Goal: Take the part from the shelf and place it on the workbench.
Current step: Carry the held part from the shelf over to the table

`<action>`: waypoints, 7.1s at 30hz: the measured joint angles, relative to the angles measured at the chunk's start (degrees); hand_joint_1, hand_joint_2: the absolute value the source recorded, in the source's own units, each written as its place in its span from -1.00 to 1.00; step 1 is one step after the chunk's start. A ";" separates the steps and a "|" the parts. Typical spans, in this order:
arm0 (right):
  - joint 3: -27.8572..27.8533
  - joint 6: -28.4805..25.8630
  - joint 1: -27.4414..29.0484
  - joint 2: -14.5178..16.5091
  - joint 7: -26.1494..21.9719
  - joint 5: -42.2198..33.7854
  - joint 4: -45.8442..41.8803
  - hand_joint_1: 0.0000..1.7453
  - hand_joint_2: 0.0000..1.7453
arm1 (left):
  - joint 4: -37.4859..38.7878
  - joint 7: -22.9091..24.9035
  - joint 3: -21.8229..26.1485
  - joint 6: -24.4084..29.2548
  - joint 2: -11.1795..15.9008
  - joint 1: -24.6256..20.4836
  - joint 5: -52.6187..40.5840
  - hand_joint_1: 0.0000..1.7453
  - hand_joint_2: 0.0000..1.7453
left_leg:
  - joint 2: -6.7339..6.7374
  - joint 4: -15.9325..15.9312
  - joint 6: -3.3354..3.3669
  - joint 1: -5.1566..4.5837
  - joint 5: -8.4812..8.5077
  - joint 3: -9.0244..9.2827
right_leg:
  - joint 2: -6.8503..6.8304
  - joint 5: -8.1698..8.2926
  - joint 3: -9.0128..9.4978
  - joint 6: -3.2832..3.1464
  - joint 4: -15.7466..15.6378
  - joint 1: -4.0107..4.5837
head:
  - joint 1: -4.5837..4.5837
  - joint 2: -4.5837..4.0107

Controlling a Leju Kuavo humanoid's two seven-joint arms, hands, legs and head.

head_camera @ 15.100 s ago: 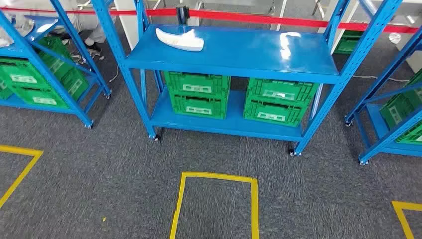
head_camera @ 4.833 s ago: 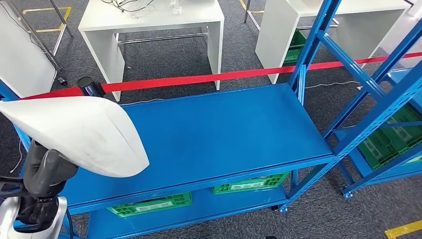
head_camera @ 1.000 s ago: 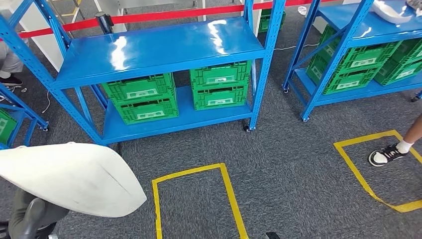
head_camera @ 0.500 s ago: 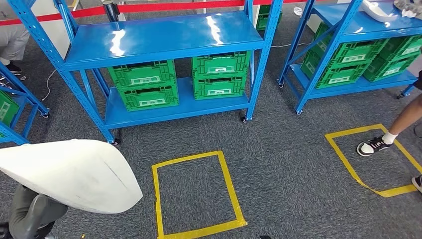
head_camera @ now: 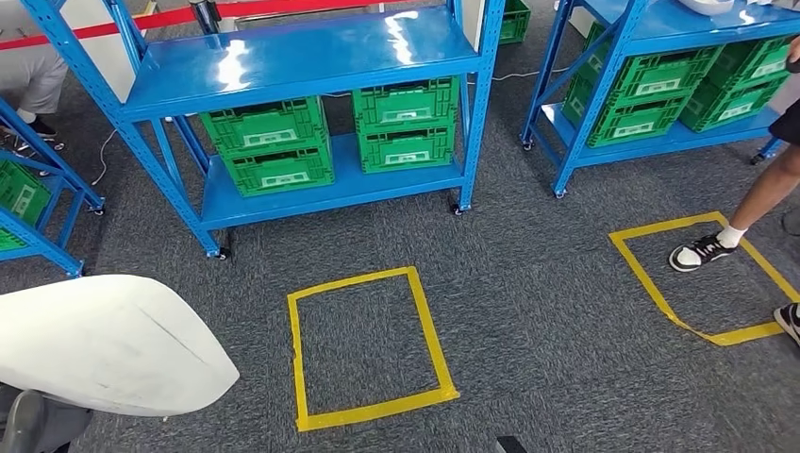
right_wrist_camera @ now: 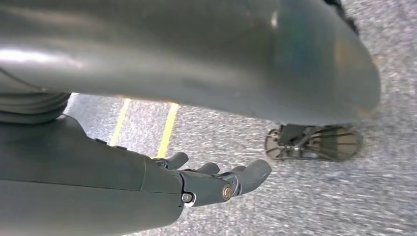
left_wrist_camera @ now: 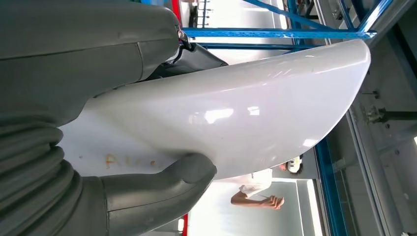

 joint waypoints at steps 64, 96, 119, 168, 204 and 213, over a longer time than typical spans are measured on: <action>-0.86 -0.07 0.71 0.36 1.79 0.09 0.06 -1.00 -1.00 | -0.68 3.10 1.91 5.14 -4.11 -2.68 -4.63 1.00 1.00 | 2.84 -12.37 0.43 -0.11 2.83 5.54 | -4.35 -2.83 3.01 0.16 0.65 -0.02 | -0.02 0.00; -0.87 -0.07 0.70 0.22 1.87 2.26 0.04 -1.00 -1.00 | -2.83 1.34 2.54 6.32 -3.44 0.23 -4.09 1.00 1.00 | 4.17 -14.66 0.89 -0.36 4.46 5.51 | -5.66 -4.02 4.34 0.81 0.67 0.10 | 0.25 0.00; -0.87 -0.07 0.84 -0.04 1.59 2.52 0.05 -1.00 -1.00 | -2.87 0.65 3.45 7.20 -4.03 -0.06 -5.47 1.00 1.00 | -1.08 -2.57 -0.05 0.10 -0.10 -2.90 | -0.56 -3.36 3.72 -0.21 0.49 -0.34 | 0.44 0.00; -1.83 -0.07 0.99 0.38 1.65 2.61 0.05 -1.00 -1.00 | -4.14 0.29 2.62 14.16 -4.35 -0.51 -9.60 1.00 1.00 | -3.65 -14.77 2.75 0.21 5.95 4.23 | 0.78 -10.03 -3.29 2.56 16.42 -0.40 | 0.77 0.00; -1.81 -0.07 0.76 0.91 0.75 3.85 0.07 -1.00 -1.00 | -4.51 -0.59 8.09 15.34 -1.83 -2.02 -8.04 1.00 1.00 | -7.59 -14.38 1.09 0.41 5.83 4.22 | 4.94 -3.57 2.79 1.98 2.01 -0.66 | 0.87 0.00; -1.81 -0.07 0.99 1.14 -0.24 3.31 0.07 -1.00 -1.00 | -5.02 -0.89 9.85 15.35 -0.85 -0.13 -6.33 1.00 1.00 | -0.72 0.78 -0.66 0.45 -1.43 -3.41 | -2.09 -2.97 3.21 -0.68 0.90 0.05 | 0.67 0.00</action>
